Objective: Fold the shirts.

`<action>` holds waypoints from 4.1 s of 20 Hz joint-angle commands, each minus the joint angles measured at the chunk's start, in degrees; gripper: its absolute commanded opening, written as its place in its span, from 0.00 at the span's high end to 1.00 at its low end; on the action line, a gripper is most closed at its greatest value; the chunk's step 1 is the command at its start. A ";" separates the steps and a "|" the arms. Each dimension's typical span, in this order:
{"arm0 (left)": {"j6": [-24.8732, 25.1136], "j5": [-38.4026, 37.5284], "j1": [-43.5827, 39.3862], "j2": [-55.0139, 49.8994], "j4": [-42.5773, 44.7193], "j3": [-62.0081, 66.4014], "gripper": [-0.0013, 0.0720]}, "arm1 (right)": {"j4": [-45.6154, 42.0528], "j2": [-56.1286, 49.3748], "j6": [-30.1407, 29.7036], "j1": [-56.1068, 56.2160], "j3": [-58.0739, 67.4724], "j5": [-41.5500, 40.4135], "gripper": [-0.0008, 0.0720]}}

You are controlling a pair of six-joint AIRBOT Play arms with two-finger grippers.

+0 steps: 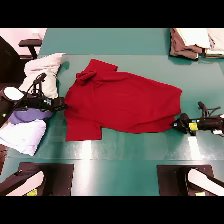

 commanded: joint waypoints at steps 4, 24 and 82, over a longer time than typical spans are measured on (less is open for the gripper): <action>-0.09 -1.44 0.00 4.55 1.03 2.78 0.95 | -4.52 0.83 -0.26 9.90 9.73 -0.50 0.96; -5.79 -3.13 -0.02 18.45 3.43 73.88 0.95 | -19.82 16.37 9.77 10.47 90.49 21.09 0.97; -3.80 -5.38 -2.10 7.78 -1.77 -21.90 0.24 | -23.63 11.74 9.33 15.89 27.39 13.33 0.44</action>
